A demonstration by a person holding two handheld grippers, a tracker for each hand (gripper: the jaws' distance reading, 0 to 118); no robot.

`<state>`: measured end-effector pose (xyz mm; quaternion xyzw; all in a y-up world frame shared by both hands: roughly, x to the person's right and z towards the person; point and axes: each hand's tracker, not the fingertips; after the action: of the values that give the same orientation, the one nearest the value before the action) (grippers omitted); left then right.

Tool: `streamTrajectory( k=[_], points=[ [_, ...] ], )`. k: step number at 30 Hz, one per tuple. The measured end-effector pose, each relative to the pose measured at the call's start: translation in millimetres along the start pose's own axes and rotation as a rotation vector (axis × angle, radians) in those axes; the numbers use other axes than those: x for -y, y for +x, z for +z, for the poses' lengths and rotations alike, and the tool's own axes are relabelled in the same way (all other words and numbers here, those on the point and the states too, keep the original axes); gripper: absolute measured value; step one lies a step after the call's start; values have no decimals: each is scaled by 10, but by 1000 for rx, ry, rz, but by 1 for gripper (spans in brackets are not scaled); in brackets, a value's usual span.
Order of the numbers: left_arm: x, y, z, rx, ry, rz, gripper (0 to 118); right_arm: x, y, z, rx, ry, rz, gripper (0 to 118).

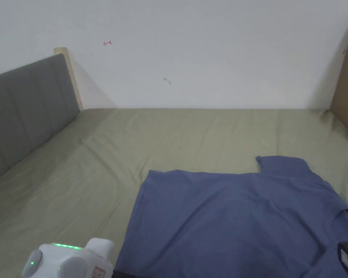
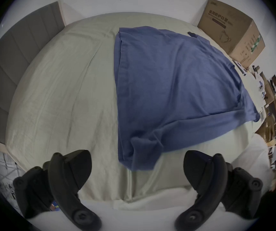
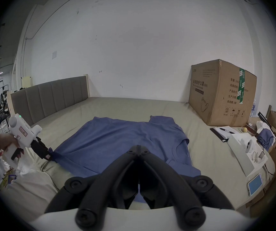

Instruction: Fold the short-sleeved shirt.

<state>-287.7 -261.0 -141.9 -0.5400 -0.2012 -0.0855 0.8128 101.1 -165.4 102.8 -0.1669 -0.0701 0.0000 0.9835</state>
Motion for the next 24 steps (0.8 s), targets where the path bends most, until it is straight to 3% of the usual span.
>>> streamTrajectory(
  k=[1,5,6,9,12,14,19,20,21,23,24],
  points=[
    [8,18,-40,-40,29,-25,100,4,-2,-22,-1,-11,0,0],
    [107,56,-196,-104,112,-142,18,21,-2,-74,-3,-37,2,0],
    [155,61,-202,-45,116,-148,9,25,2,-78,0,-40,5,0],
    [271,144,-118,-96,193,-191,6,31,46,-96,16,-46,20,0],
    [312,109,62,-48,272,-137,6,15,215,-66,143,-45,75,0],
    [316,73,173,-7,292,-85,6,9,478,-110,82,-123,21,0],
    [279,74,265,44,278,-3,6,157,1171,-551,-40,-564,-173,0],
    [266,85,264,38,277,10,6,226,1279,-631,-54,-638,-214,6],
    [254,87,265,37,278,24,6,294,1347,-683,-56,-680,-226,31],
    [248,111,283,57,280,47,6,457,1415,-793,-41,-762,-213,109],
    [241,119,284,60,279,55,6,521,1438,-847,-34,-809,-196,116]
  ],
)
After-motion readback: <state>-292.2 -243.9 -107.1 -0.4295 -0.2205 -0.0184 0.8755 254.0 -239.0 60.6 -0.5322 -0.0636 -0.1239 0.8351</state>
